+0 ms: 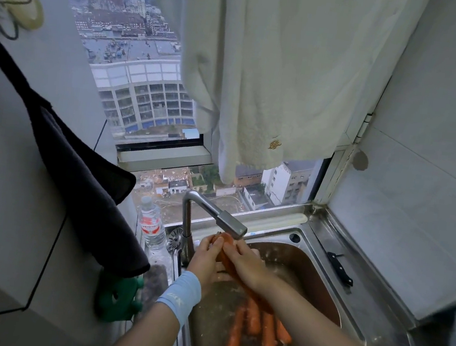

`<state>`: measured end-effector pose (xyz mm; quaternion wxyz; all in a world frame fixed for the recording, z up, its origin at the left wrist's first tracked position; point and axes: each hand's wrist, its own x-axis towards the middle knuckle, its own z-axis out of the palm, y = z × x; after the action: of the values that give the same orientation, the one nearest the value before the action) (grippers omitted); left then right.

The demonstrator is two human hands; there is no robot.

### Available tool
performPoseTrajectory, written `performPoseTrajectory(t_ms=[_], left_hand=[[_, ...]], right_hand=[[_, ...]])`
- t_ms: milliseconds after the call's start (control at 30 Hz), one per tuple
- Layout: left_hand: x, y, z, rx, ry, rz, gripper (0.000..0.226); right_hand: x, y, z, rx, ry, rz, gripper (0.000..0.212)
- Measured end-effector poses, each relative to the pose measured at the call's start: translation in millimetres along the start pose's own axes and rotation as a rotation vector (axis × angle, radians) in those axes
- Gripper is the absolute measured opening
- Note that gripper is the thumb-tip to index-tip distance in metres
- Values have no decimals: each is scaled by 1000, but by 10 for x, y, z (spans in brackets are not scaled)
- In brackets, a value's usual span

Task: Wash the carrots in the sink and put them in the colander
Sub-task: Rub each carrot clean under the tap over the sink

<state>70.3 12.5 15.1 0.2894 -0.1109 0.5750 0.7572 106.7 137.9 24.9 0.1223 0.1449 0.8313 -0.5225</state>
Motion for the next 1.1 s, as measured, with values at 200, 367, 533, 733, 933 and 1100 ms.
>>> performPoseTrajectory(t_ms=[200,367,533,733,933,1100], left_hand=[[51,-12,160,62,174,-136,41],[85,49,303,96,297,-113,17],[17,-102,282,102,45,-12,19],[19,-82,349,235,178,-20,22],[-14,66,318,411,209,-11,21],[-78,-18,190,463,-62,57,32]], right_hand=[[-91,64,-156,-224,-212,-177,78],[-76,89,-166,-326,-186,-130,91],[21,242,-323,-422,-201,-99,102],[11,191,-335,-487,-222,-100,102],[33,187,-339,-487,-235,-100,104],[85,147,-503,-525,-297,-142,109]])
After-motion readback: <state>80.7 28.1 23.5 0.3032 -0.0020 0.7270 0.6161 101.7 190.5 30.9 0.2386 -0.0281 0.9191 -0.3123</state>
